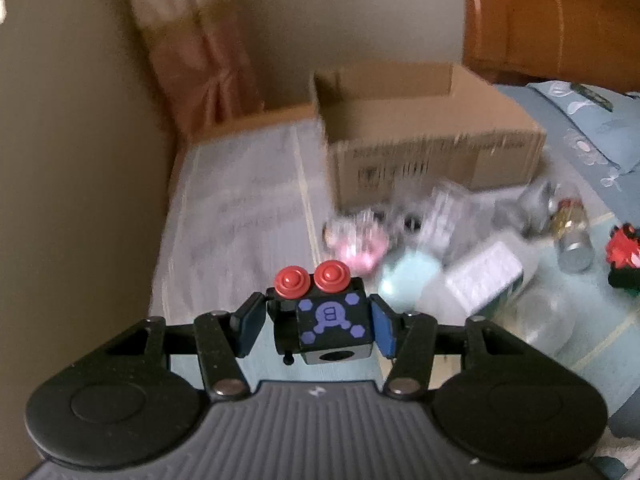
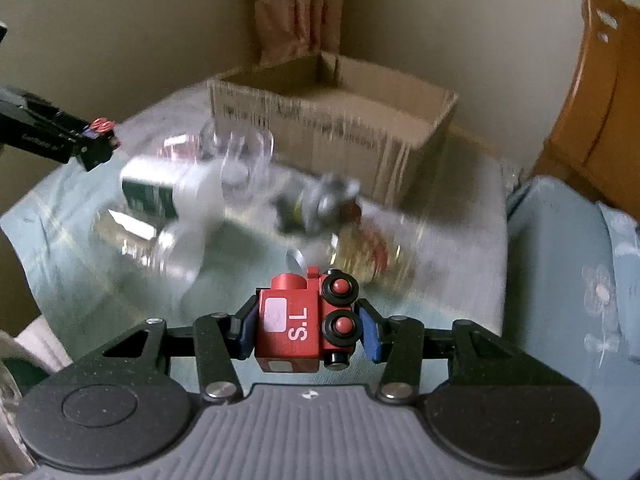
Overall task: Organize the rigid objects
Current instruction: 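Lift and carry the cube and train into the cardboard box with both tools, then open the right tool to drop the train while the left tool releases the cube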
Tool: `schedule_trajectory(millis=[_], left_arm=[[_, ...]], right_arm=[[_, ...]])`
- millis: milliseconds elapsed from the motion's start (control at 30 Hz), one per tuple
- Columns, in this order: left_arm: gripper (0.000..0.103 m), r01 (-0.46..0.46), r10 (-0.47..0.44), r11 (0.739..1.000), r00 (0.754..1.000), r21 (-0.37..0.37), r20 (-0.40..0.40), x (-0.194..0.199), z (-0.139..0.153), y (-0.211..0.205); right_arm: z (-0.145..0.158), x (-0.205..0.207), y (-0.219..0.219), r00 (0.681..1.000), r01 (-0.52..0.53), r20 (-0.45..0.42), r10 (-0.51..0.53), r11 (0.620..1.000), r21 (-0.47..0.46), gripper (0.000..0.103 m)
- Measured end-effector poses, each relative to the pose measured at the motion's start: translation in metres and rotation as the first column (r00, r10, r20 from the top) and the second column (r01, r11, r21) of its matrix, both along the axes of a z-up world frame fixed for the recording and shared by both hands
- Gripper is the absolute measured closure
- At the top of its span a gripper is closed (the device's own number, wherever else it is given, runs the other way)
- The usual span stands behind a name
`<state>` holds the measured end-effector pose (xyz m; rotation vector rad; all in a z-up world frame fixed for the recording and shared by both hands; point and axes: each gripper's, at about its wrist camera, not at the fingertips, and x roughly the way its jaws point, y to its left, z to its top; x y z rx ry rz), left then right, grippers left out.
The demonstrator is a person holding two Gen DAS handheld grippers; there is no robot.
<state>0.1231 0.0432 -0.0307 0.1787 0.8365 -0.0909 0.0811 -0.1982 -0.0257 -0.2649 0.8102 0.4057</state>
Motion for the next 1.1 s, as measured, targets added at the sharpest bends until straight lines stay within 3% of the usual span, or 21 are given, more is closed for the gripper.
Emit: schedule_trajectory(millis=[367, 600, 667, 733, 867, 1033, 1100], left_arm=[[0.048, 0.138, -0.135, 0.989, 0.988, -0.043, 0.068, 0.100, 0.046, -0.033], [0.048, 0.164, -0.162, 0.986, 0.985, -0.037, 0.052, 0.162, 0.042, -0.058], [0.048, 0.164, -0.162, 0.986, 0.986, -0.037, 0.040, 0.175, 0.037, -0.062], [0.048, 0.161, -0.160, 0.987, 0.987, -0.030, 0.034, 0.184, 0.033, -0.066], [0.048, 0.156, -0.155, 0.988, 0.988, -0.016, 0.019, 0.199, 0.026, -0.074], [0.047, 0.149, -0.149, 0.988, 0.988, -0.026, 0.028, 0.213, 0.027, -0.079], [0.030, 0.142, -0.142, 0.990, 0.989, -0.012, 0.049, 0.217, 0.028, -0.082]], right_arm=[[0.064, 0.084, 0.014, 0.992, -0.023, 0.124, 0.017, 0.998, 0.054, 0.049], [0.078, 0.146, 0.035, 0.989, 0.009, 0.148, -0.018, 0.998, 0.059, 0.048], [0.076, 0.159, 0.038, 0.987, 0.034, 0.153, -0.042, 0.998, 0.052, 0.045], [0.072, 0.168, 0.037, 0.980, 0.079, 0.180, -0.088, 0.995, 0.059, 0.028], [0.066, 0.180, 0.029, 0.978, 0.144, 0.143, -0.155, 0.986, 0.085, 0.027], [0.061, 0.170, 0.023, 0.983, 0.136, 0.105, -0.149, 0.983, 0.126, 0.013], [0.061, 0.164, 0.023, 0.985, 0.126, 0.100, -0.139, 0.984, 0.130, 0.011]])
